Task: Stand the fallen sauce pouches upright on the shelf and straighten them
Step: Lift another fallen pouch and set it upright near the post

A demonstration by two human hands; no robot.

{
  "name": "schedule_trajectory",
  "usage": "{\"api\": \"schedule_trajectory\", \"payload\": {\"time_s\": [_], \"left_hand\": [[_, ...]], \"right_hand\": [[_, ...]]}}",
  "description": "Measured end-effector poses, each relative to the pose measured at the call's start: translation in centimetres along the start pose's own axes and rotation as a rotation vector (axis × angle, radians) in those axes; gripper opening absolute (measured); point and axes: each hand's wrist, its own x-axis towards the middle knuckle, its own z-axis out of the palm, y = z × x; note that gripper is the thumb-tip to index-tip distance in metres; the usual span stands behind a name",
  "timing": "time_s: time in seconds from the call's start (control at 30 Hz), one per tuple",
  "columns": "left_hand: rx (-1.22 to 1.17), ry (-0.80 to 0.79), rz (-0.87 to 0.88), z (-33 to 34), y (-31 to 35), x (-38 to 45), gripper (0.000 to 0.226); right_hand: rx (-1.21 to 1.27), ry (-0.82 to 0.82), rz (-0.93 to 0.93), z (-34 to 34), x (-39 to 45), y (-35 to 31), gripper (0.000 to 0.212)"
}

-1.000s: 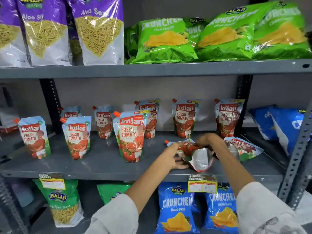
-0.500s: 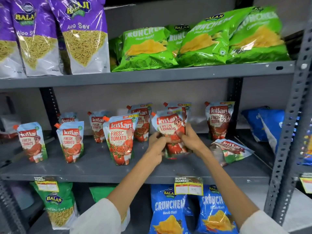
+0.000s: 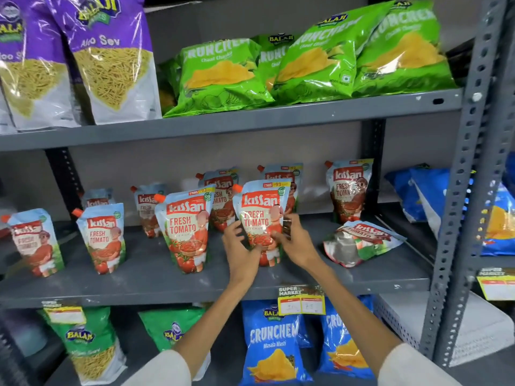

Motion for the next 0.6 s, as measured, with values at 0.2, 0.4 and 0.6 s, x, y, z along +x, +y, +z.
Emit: {"api": "schedule_trajectory", "payload": {"time_s": [0.2, 0.4, 0.6], "left_hand": [[-0.044, -0.165, 0.057, 5.4, 3.6, -1.1, 0.035], [0.097, -0.385, -0.141, 13.3, 5.4, 0.8, 0.018], [0.037, -0.79, -0.695, 16.6, 4.9, 1.5, 0.053]], "right_hand": [[-0.239, 0.573, -0.042, -9.2, -1.6, -0.3, 0.029], [-0.549, 0.4, 0.65, -17.7, -2.7, 4.7, 0.069], [-0.701, 0.079, 0.738, -18.0, -2.2, 6.6, 0.054]]}}
